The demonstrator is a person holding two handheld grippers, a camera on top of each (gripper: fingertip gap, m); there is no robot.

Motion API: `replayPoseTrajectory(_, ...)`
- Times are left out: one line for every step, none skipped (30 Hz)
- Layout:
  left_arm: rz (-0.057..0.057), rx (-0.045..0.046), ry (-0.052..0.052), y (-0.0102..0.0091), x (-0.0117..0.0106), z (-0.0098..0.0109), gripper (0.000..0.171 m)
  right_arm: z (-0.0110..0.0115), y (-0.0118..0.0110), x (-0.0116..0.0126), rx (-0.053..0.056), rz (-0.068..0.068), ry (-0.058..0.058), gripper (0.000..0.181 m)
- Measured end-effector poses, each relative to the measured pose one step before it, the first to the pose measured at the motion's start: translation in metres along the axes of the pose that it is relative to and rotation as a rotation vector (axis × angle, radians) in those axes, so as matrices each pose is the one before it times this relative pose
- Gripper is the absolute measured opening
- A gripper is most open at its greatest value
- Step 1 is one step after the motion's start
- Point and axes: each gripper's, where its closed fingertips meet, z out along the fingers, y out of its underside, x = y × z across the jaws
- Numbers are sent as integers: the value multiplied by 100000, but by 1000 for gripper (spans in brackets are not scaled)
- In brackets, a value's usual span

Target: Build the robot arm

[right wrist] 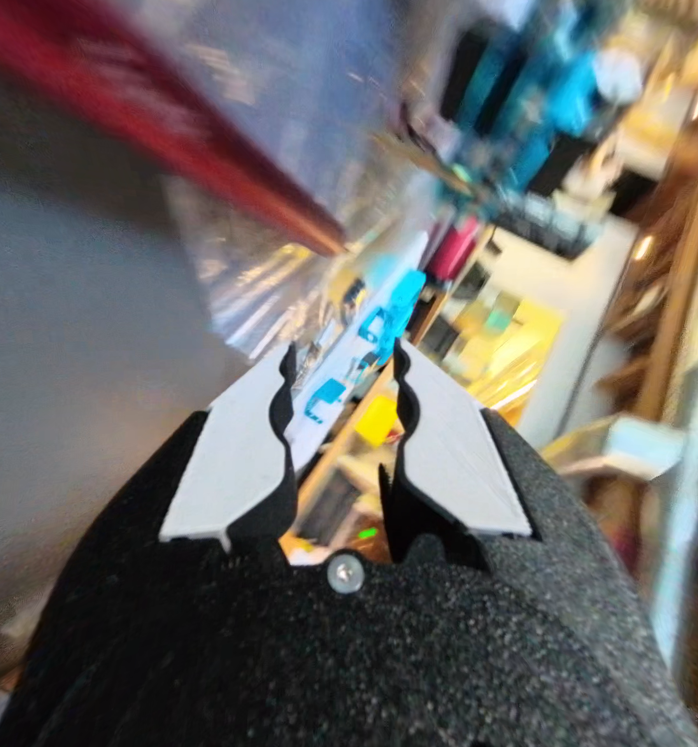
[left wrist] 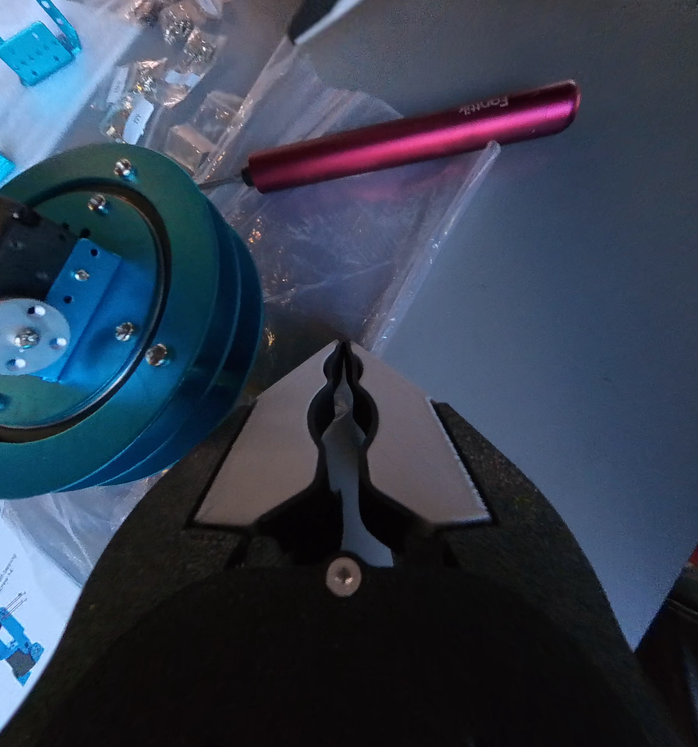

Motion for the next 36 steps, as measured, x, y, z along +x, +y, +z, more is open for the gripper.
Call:
replayPoseTrajectory(-955,-214,-872,16,-172,34,0,510,653,1115,-1161,18224,-1,56)
replayPoseTrajectory(-1155,-445,-707,92,-157,23,0,379,-474,945,3789,21029,-2434,64)
replayPoseTrajectory(-1093,276,-893,0,-166,-75,4,316,-1378,557,8252,19191,-4130,67)
replayPoseTrajectory(-437,327,-1426,39,-197,-103,11,412,-1574,370,8965,15140,-2691,70)
replayPoseTrajectory(-226,309,-1825,93,-236,-185,18,604,-1225,-24,6812,9543,-2706,72)
replayPoseTrajectory(-981,641,-827,94,-124,-323,24,767,-748,-105,4110,5757,-1201,75)
replayPoseTrajectory(-2014,1893,398,-1,-9,-520,31,735,-593,-252,3306,4793,-1997,77)
replayPoseTrajectory(-1933,2604,1168,-43,74,-747,38,459,-809,-510,5084,4676,-3768,75)
replayPoseTrajectory(-2509,2911,1717,-28,96,-946,42,277,-662,-314,4500,1122,-1618,73)
replayPoseTrajectory(-2722,3956,2606,-118,163,-1140,42,263,-77,-191,548,-4125,251,72)
replayPoseTrajectory(-1996,4793,3167,-142,196,-1246,42,291,362,1,-2614,-8461,2448,70)
replayPoseTrajectory(-1800,4071,840,-103,-271,-1157,42,236,87,148,-1426,-9291,4279,68)
replayPoseTrajectory(-1070,2881,-2522,-13,-942,-906,42,119,-393,-247,1464,-6051,1324,62)
replayPoseTrajectory(457,1789,-4656,66,-1405,-634,42,252,-259,-602,461,-3075,-1915,60)
replayPoseTrajectory(2456,833,-5945,96,-1687,-323,42,387,125,-360,-1808,-3674,-357,62)
replayPoseTrajectory(4395,1201,-9071,-124,-2113,-56,43,290,203,-382,-1281,-4575,-394,61)
replayPoseTrajectory(7669,1011,-8748,-185,-1905,227,45,264,257,-317,-1310,-3470,-228,59)
replayPoseTrajectory(10073,390,-6508,-95,-1423,472,50,215,165,119,-876,-3465,2675,55)
replayPoseTrajectory(10412,111,-5077,13,-1053,656,54,59,-141,233,1179,-3505,3655,49)
replayPoseTrajectory(10384,441,-1265,-77,-243,669,62,58,-80,271,764,-2294,3250,44)
replayPoseTrajectory(10583,3191,-524,-466,-54,352,60,76,166,423,-888,-2362,3703,41)
replayPoseTrajectory(11575,2124,-2172,-298,-218,357,63,40,177,83,-1116,-2255,1596,42)
replayPoseTrajectory(10441,1319,-1831,-284,-142,273,63,8,58,46,-320,-1346,1315,41)
replayPoseTrajectory(8499,688,-76,-219,76,174,60,21,87,12,-586,-1040,787,41)
replayPoseTrajectory(7670,-147,1033,-101,166,48,57,-25,-7,-52,49,-1824,282,39)
replayPoseTrajectory(7857,-2290,2830,241,334,-94,62,5,-12,-63,137,-1336,308,38)
replayPoseTrajectory(6808,-3722,3427,564,423,-94,71,33,41,23,-138,367,165,38)
replayPoseTrajectory(5158,-2696,1232,459,211,-64,70,-28,-33,61,147,338,166,38)
replayPoseTrajectory(3530,888,743,-61,308,-35,70,-20,-25,16,181,-410,653,38)
replayPoseTrajectory(2236,2417,1709,-343,589,73,70,8,-23,21,265,-973,1606,37)
replayPoseTrajectory(3075,1507,-2783,-299,8,276,68,11,-49,43,193,-624,2253,36)
replayPoseTrajectory(4998,876,-2973,-268,32,396,69,1,-67,21,550,1408,1639,35)
replayPoseTrajectory(4723,1308,-3771,-388,-68,437,67,24,9,78,108,2252,301,35)
replayPoseTrajectory(3264,635,-7814,-270,-790,470,58,38,-22,270,26,3464,143,35)
replayPoseTrajectory(1651,130,-4353,-105,-345,472,54,41,-116,397,845,4080,23,34)
replayPoseTrajectory(728,998,-3087,-246,-252,304,47,29,-134,360,640,3415,-837,33)
